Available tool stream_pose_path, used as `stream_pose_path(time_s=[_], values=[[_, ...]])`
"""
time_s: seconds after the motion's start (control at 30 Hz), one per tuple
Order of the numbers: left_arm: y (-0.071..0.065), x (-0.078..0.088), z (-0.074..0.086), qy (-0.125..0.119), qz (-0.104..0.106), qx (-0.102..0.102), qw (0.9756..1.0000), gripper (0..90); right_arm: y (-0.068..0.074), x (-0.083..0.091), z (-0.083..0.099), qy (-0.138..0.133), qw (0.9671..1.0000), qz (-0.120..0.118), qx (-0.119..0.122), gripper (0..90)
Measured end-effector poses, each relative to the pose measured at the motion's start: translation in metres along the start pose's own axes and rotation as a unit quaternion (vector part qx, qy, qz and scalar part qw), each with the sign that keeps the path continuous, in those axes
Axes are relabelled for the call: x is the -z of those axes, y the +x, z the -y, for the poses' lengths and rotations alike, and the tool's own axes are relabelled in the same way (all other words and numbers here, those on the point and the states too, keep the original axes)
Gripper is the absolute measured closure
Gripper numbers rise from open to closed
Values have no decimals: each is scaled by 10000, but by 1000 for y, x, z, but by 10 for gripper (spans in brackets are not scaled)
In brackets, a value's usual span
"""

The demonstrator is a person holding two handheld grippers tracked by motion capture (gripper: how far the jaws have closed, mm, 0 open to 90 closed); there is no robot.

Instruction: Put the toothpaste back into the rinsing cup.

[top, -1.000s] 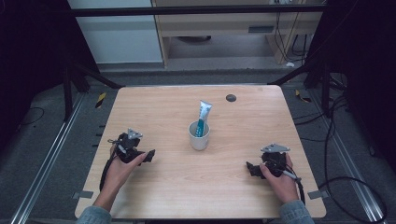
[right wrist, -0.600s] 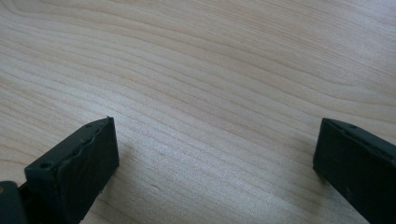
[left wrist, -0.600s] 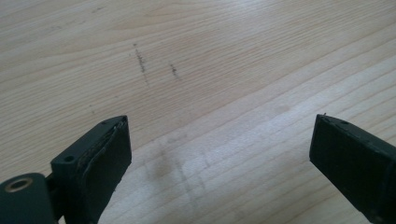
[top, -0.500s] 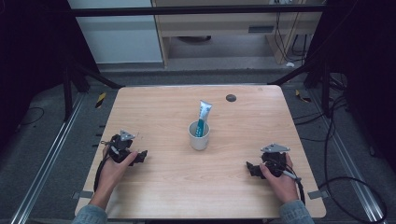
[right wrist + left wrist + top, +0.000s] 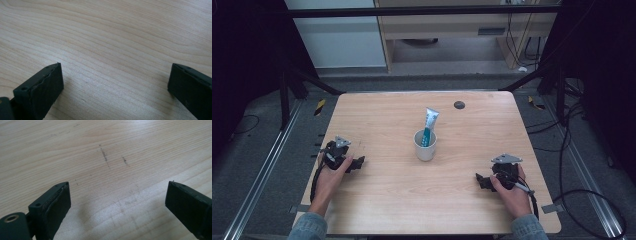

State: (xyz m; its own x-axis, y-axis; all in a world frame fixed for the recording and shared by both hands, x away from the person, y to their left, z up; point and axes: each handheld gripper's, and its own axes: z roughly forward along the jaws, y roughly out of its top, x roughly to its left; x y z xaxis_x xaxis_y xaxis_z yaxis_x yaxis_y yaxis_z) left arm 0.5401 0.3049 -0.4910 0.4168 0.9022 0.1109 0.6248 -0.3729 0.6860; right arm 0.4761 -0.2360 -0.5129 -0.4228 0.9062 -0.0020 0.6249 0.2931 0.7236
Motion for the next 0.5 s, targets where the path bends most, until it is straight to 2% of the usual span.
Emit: stream_pose_path(time_s=[0.13, 0.27, 0.3, 0.5], values=[[3, -8, 2, 57, 43, 40, 10000, 58, 0, 0, 0, 0, 10000, 1, -1, 4], [5, -13, 5, -113, 204, 194, 9995, 41, 0, 0, 0, 0, 10000, 0, 0, 4], [5, -16, 7, -204, 304, 312, 9988, 31, 0, 0, 0, 1, 10000, 1, 1, 4], [5, -17, 7, -162, 303, 310, 9989, 3, 0, 0, 0, 3, 10000, 33, -11, 5]])
